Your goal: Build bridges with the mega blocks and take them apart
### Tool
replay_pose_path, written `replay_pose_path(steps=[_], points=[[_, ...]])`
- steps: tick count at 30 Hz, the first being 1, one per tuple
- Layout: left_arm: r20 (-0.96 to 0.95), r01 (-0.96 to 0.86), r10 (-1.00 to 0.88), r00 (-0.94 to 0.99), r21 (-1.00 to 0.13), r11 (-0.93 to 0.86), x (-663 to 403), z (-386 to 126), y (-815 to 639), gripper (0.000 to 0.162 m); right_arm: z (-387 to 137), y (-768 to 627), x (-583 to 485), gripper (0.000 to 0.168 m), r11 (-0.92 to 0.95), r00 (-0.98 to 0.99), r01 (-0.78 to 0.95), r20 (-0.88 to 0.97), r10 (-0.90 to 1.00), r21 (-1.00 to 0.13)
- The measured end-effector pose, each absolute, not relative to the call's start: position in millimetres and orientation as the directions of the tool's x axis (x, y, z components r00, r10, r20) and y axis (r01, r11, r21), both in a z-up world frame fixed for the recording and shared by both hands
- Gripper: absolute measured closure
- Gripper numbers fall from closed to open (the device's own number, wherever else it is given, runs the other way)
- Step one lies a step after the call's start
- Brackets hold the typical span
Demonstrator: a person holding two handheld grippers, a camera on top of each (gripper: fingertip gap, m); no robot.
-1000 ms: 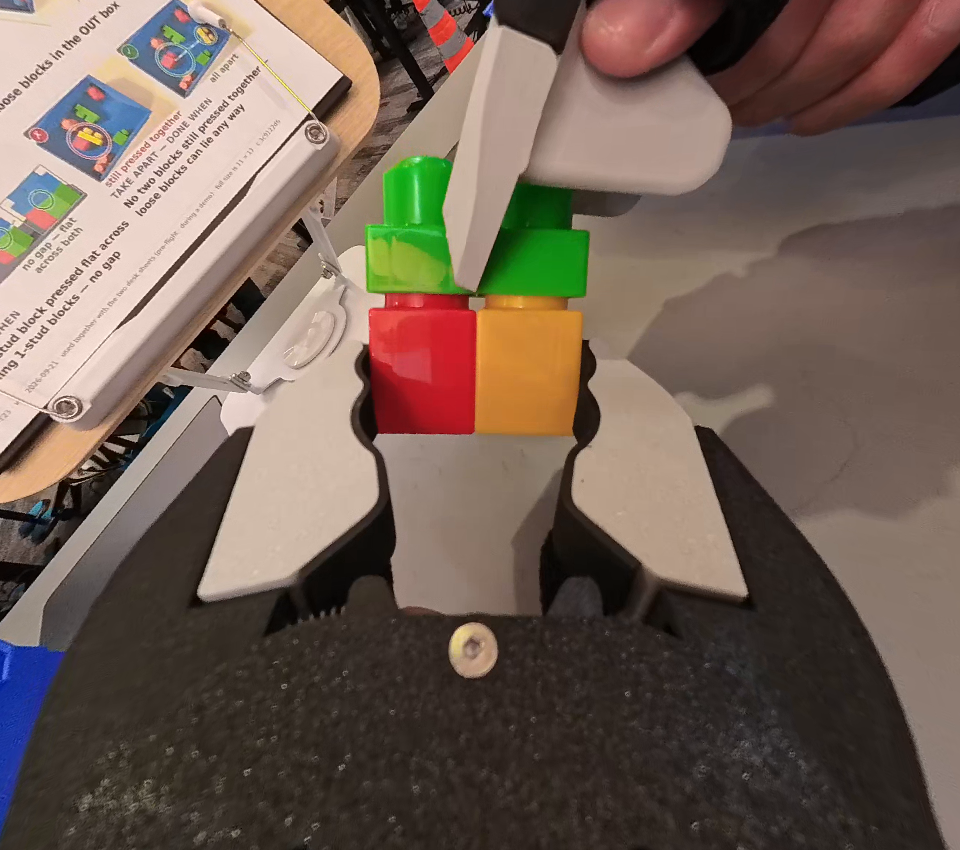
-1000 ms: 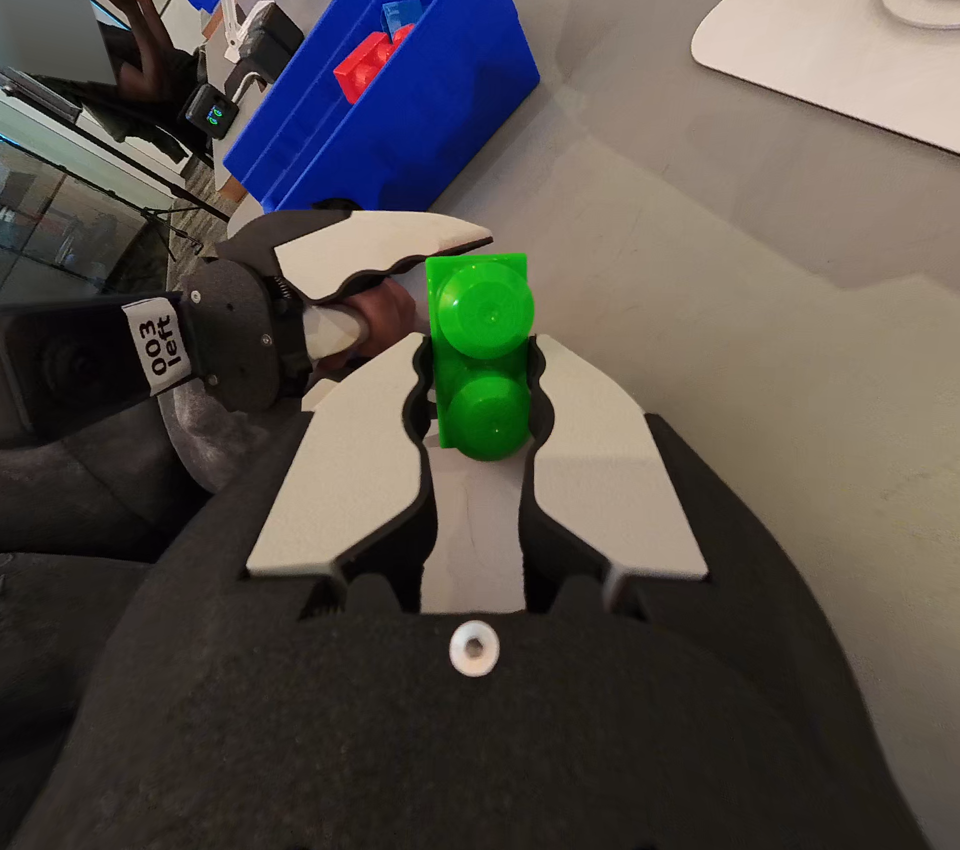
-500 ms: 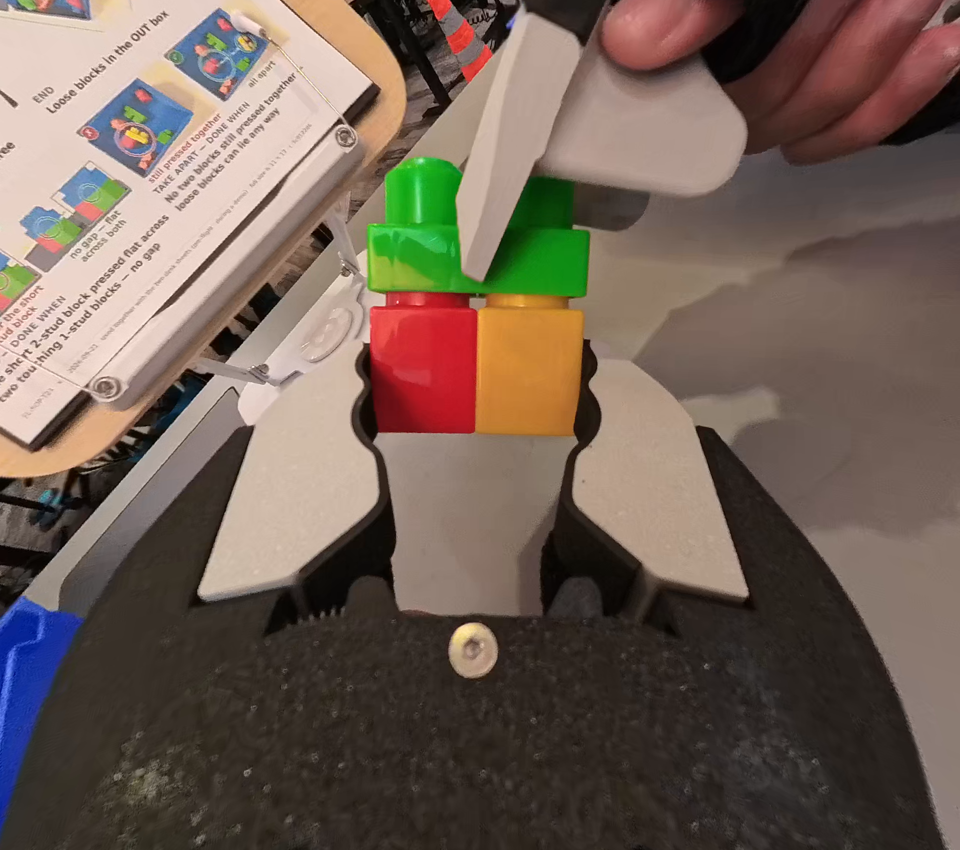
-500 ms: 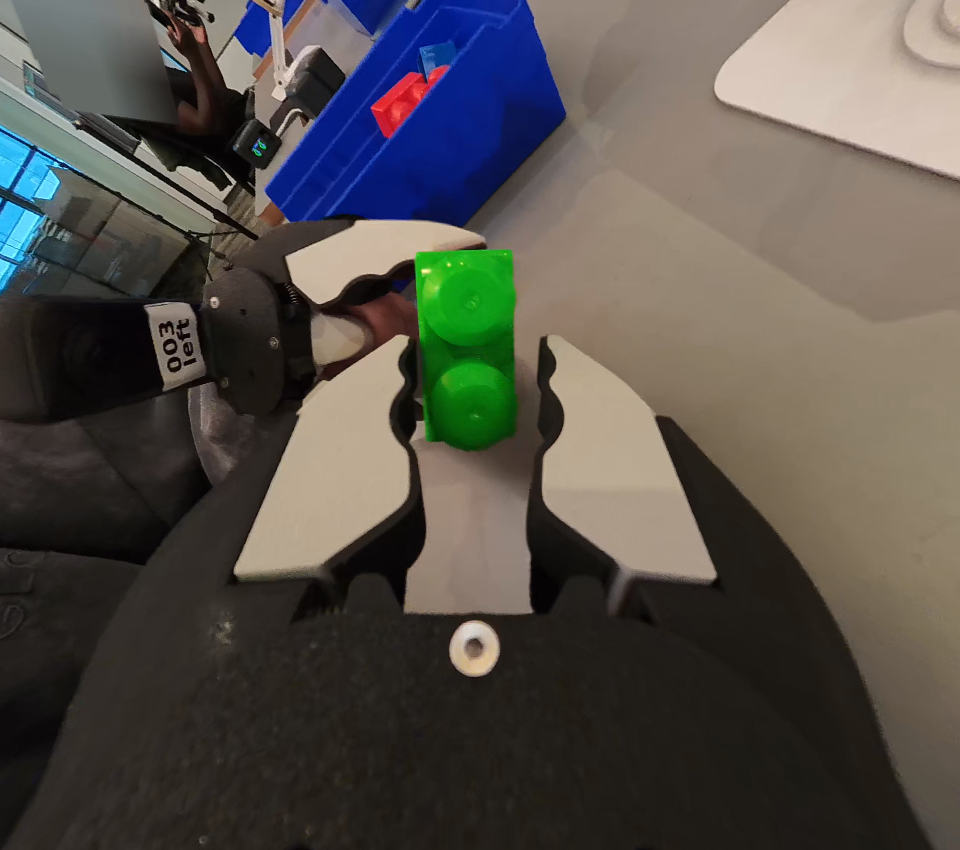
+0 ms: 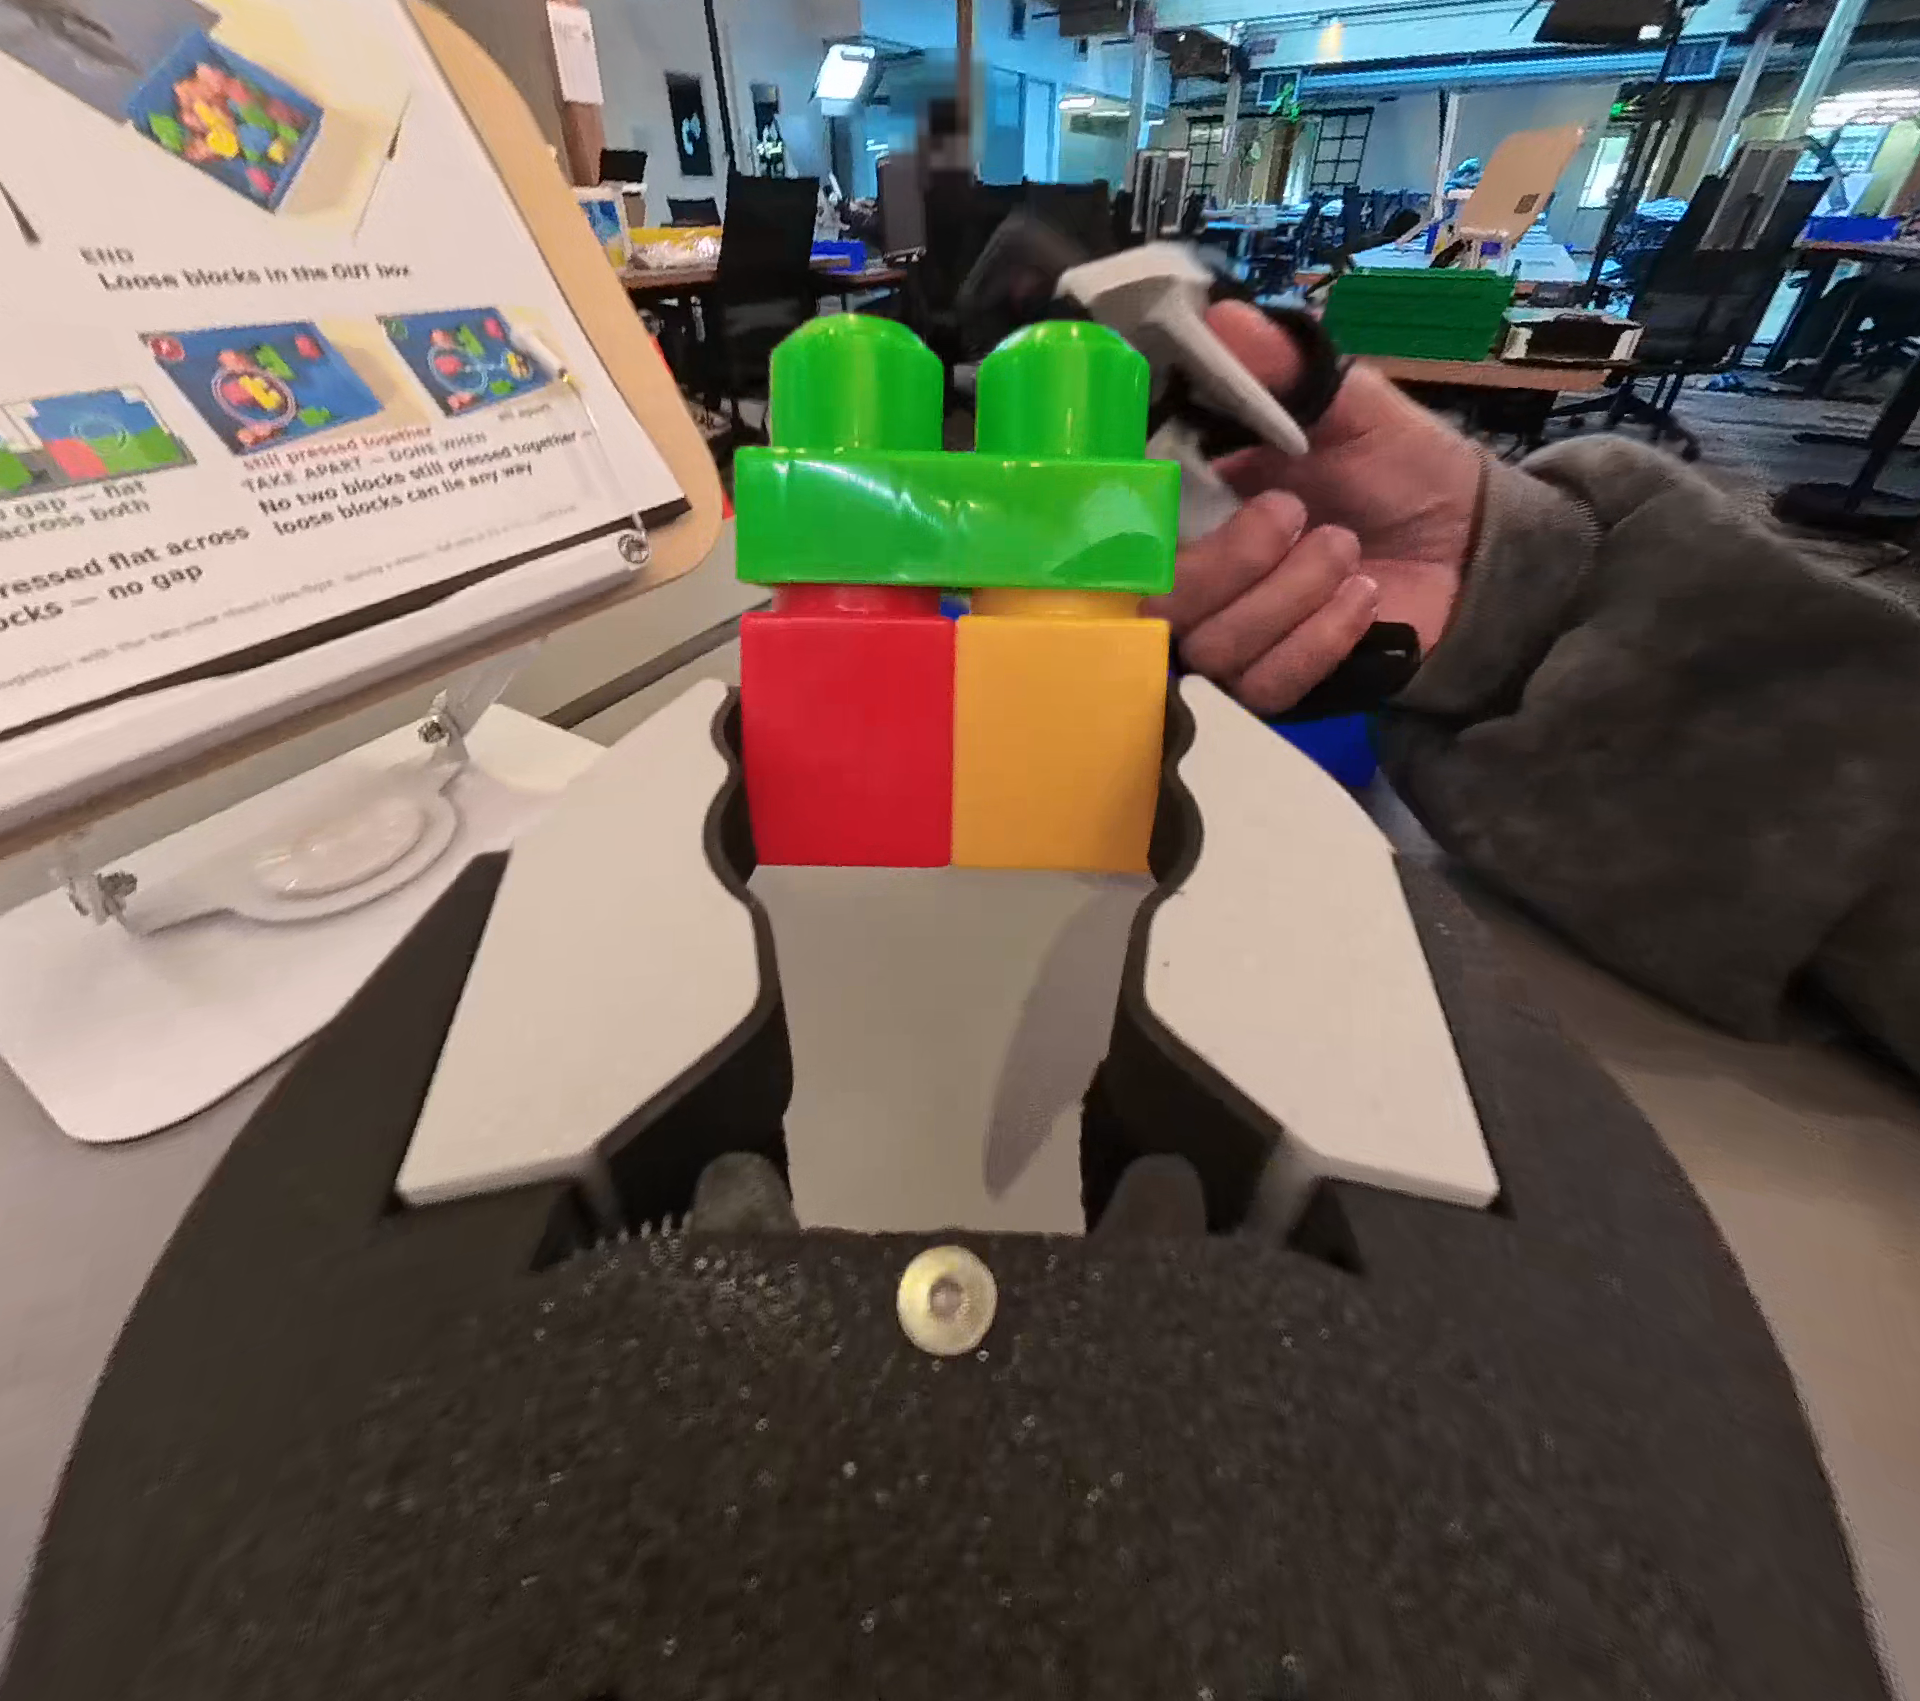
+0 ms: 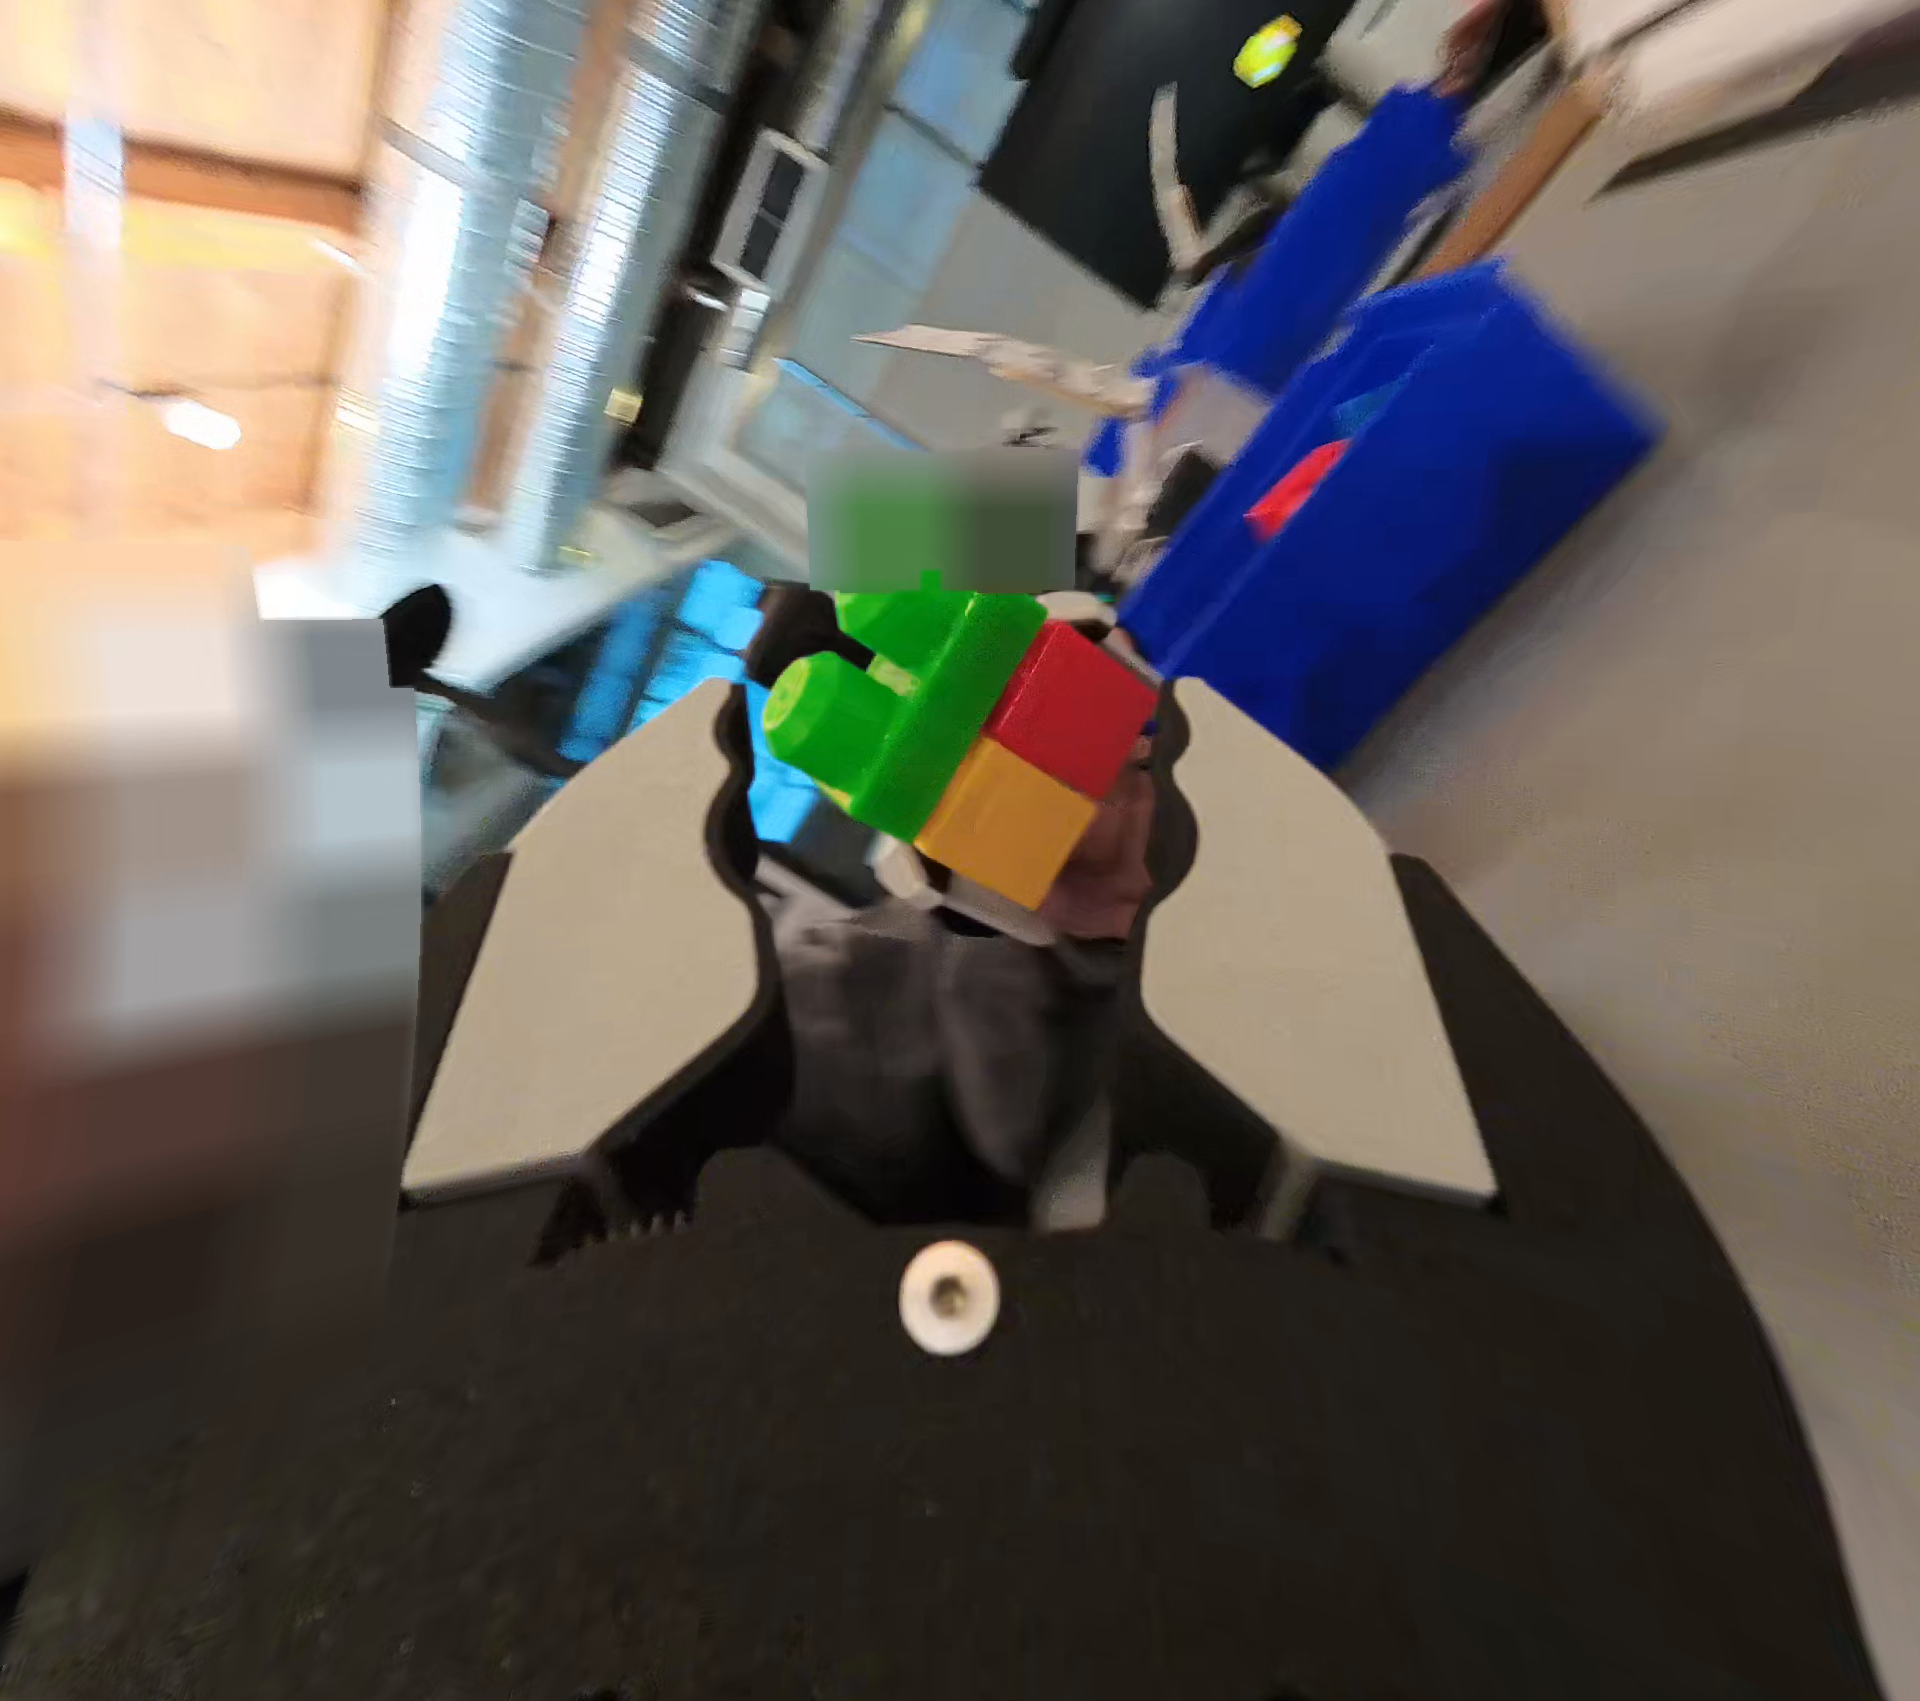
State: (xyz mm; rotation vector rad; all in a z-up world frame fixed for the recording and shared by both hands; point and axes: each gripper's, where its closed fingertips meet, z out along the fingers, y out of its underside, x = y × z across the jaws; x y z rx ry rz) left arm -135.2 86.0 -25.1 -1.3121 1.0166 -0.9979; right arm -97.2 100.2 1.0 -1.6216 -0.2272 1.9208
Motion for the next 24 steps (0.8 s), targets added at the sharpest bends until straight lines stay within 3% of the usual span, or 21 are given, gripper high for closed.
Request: replay_pose_path(steps=[2,4,10,19,24], points=[[-0.061,0.007,-0.969,0.241,-0.998,0.065,-134.9,-19.4,76.6,0.088,1.4,96.0,-103.3,0.087,-0.896,-0.285,-0.312,-0.868,0.406,-0.316],[-0.120,0.006,-0.968,0.222,-0.992,0.124,-135.2,-14.2,67.3,0.088,-4.8,87.7,-112.3,0.082,-0.945,-0.397,-0.234,-0.865,0.307,-0.228],[-0.208,-0.033,-0.965,0.159,-0.978,0.206,-133.0,-14.8,50.8,0.087,-10.1,46.7,-149.9,0.068,-0.964,-0.483,-0.022,-0.841,0.242,-0.264],[-0.241,-0.090,-0.964,0.110,-0.968,0.232,-124.5,-31.2,42.8,0.088,2.7,42.6,-149.0,0.067,-0.962,-0.559,-0.023,-0.794,0.238,-0.272],[-0.210,-0.113,-0.973,0.095,-0.973,0.199,-120.5,-43.3,46.8,0.088,-10.0,48.9,-152.2,0.069,-0.977,-0.522,-0.002,-0.833,0.184,-0.215]])
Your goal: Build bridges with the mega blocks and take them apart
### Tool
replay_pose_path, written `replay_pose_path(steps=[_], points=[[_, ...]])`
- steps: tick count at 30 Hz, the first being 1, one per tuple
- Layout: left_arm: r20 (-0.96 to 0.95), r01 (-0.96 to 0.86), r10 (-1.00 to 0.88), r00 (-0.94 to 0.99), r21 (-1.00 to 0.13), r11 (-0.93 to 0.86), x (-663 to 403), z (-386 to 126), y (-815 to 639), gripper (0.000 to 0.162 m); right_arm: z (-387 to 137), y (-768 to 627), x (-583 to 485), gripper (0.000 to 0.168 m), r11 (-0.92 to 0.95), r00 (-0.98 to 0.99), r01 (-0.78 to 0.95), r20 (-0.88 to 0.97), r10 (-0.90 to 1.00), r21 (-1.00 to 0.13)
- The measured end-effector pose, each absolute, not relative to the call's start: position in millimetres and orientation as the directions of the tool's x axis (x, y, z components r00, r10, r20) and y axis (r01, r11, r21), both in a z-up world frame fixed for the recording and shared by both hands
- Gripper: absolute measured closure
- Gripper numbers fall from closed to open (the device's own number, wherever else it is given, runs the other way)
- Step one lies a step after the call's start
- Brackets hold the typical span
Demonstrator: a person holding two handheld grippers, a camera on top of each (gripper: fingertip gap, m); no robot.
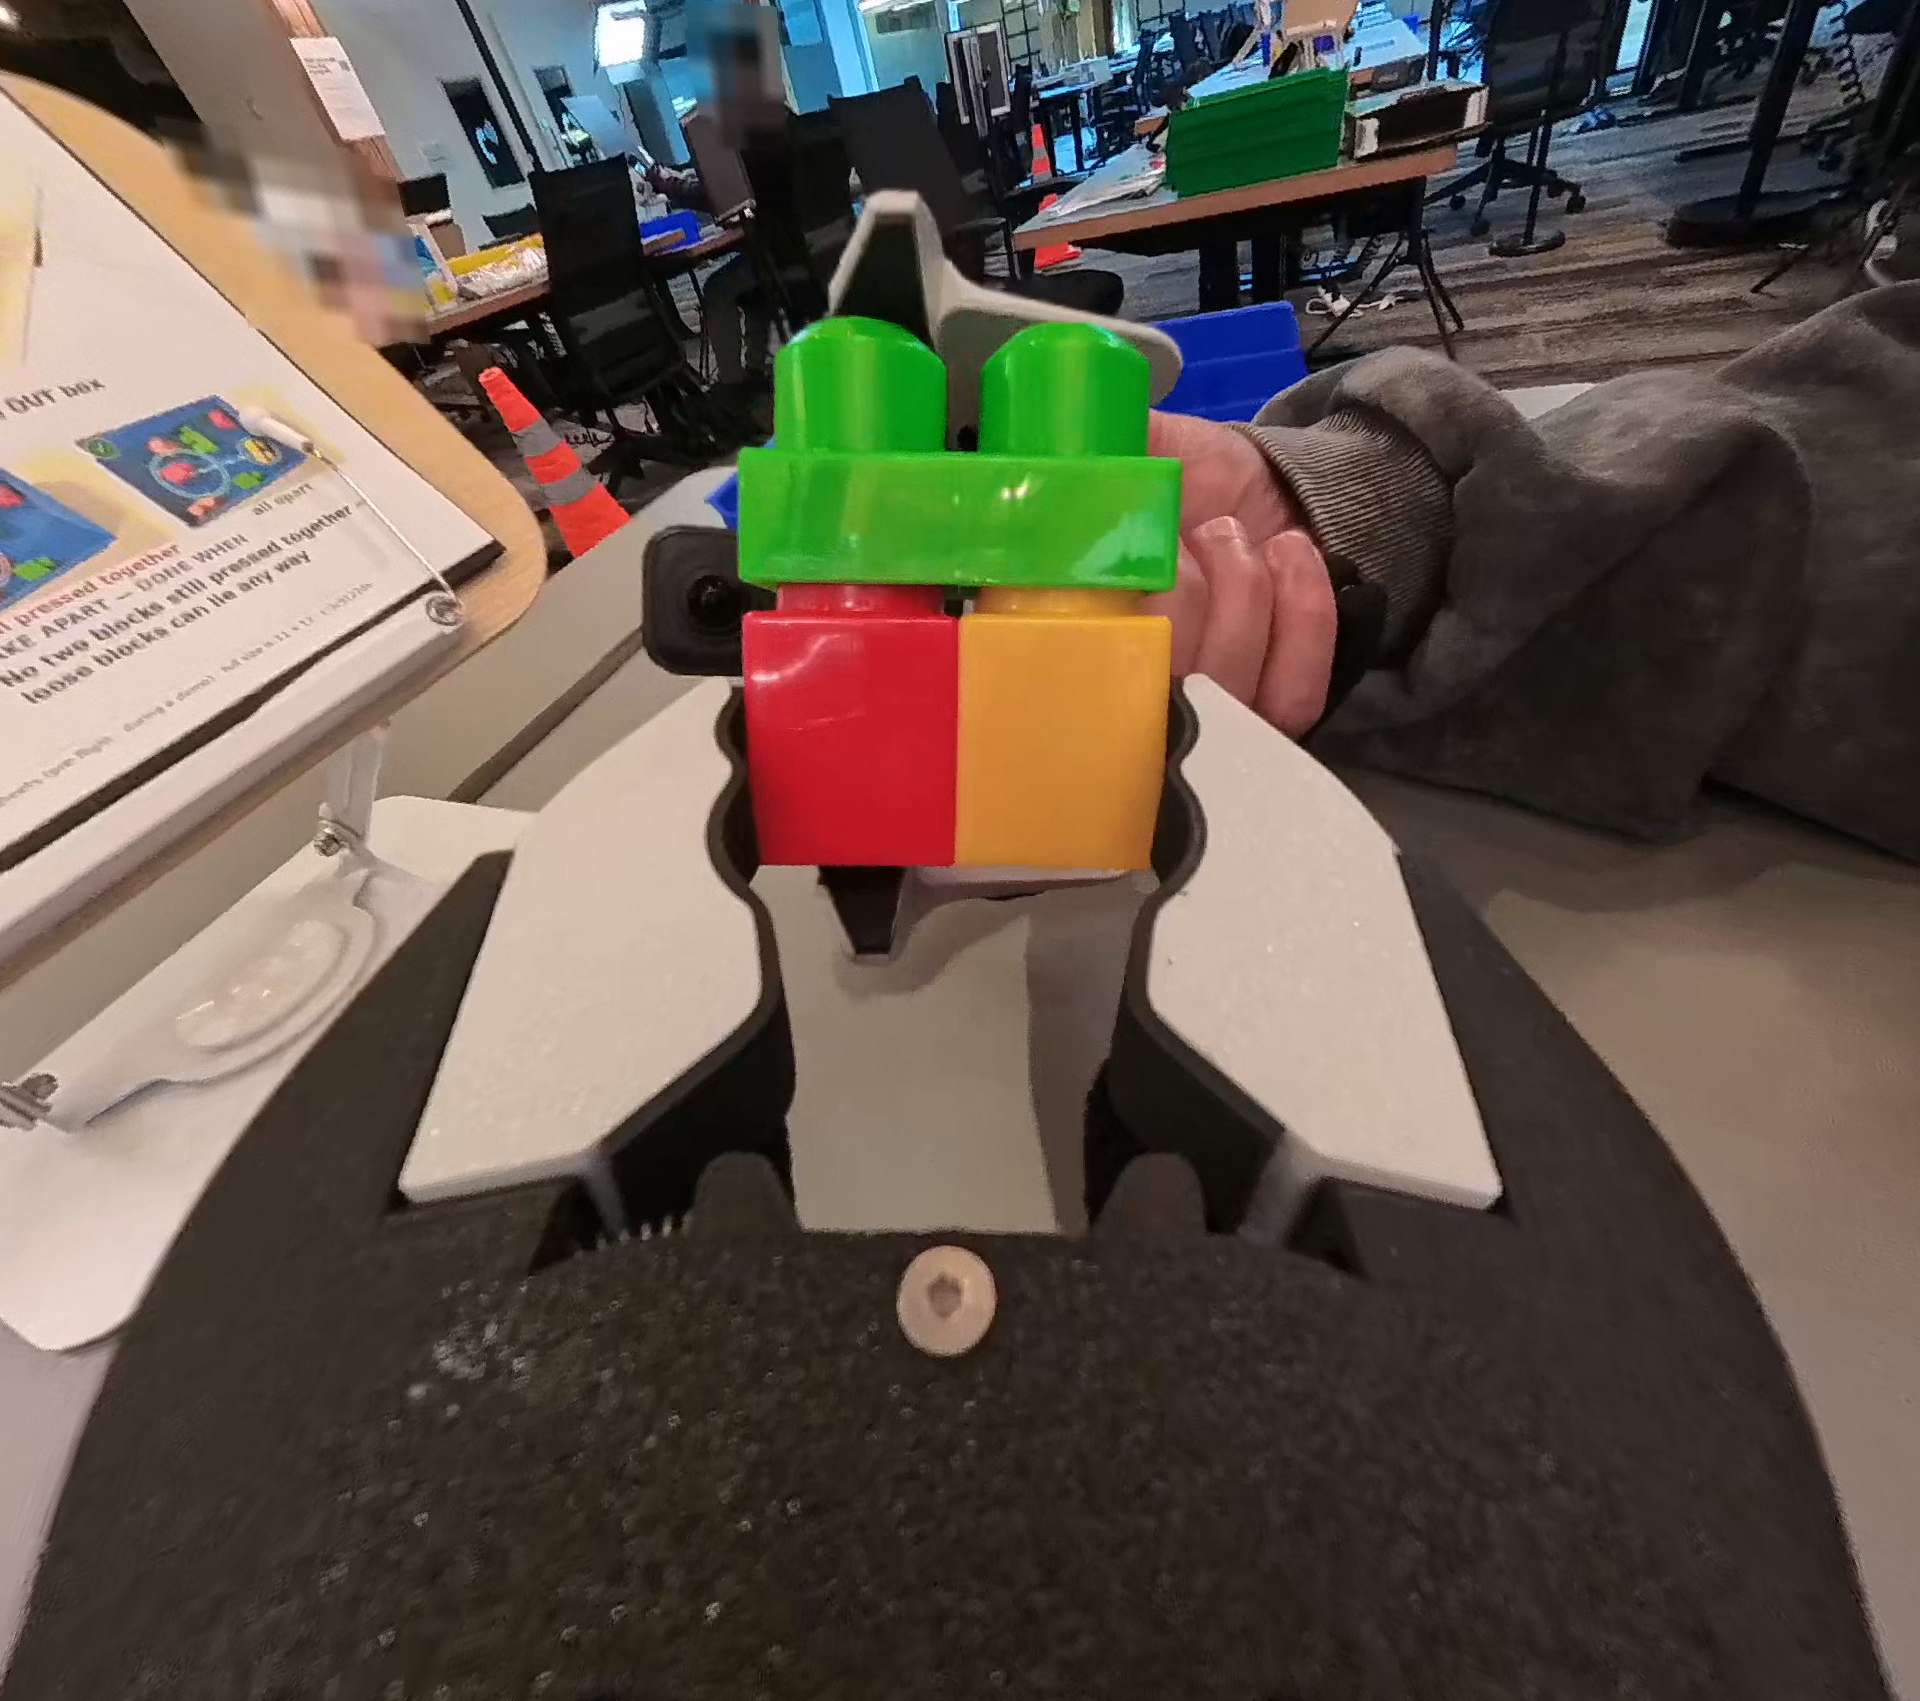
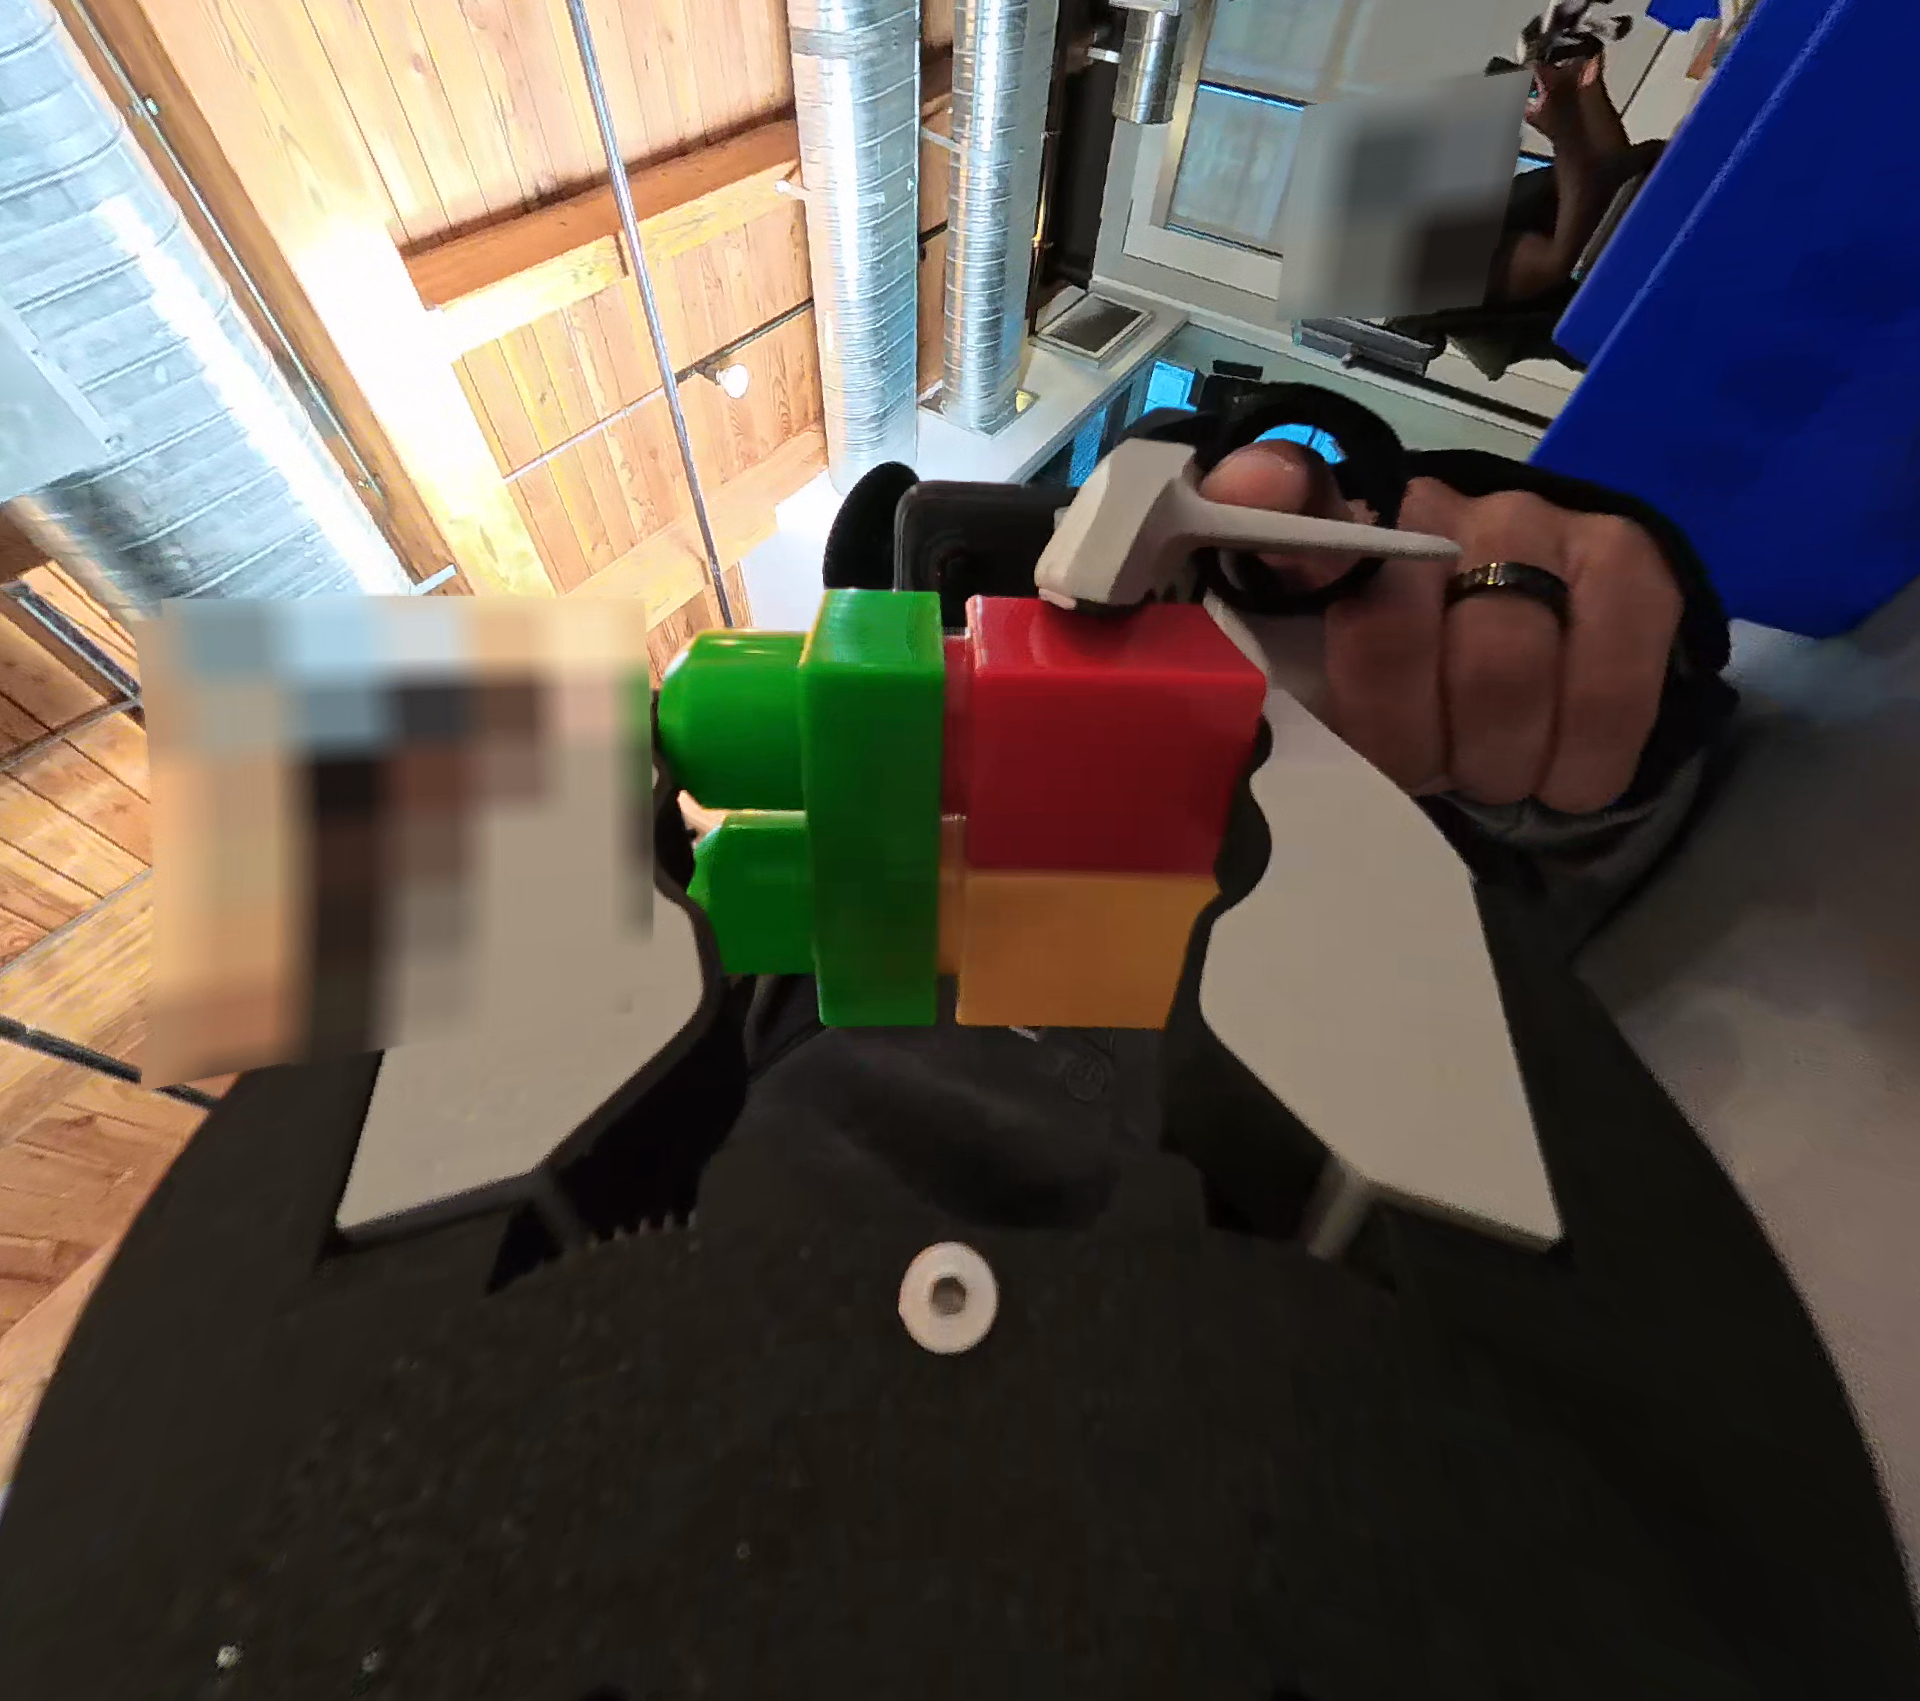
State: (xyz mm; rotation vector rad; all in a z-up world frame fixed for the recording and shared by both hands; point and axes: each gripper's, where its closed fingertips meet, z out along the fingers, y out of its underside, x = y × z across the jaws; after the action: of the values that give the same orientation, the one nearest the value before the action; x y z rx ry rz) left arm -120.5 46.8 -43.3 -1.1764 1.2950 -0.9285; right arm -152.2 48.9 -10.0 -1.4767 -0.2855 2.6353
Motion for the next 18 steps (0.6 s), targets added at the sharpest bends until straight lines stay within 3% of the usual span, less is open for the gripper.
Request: replay_pose_path(steps=[5,12,18], points=[[-0.207,-0.160,-0.973,0.099,-0.969,0.189,-119.2,-59.2,57.8,0.087,-25.1,61.0,-151.8,0.072,-0.980,-0.450,-0.033,-0.873,0.188,-0.194],[-0.281,-0.259,-0.947,0.154,-0.937,0.236,-114.4,-78.8,68.7,0.087,-43.3,67.7,-151.8,0.074,-0.960,-0.270,-0.067,-0.921,0.279,-0.272],[-0.280,-0.282,-0.946,0.166,-0.932,0.227,-114.2,-81.7,71.0,0.087,-45.8,70.2,-151.5,0.074,-0.964,-0.264,-0.070,-0.927,0.266,-0.257]])
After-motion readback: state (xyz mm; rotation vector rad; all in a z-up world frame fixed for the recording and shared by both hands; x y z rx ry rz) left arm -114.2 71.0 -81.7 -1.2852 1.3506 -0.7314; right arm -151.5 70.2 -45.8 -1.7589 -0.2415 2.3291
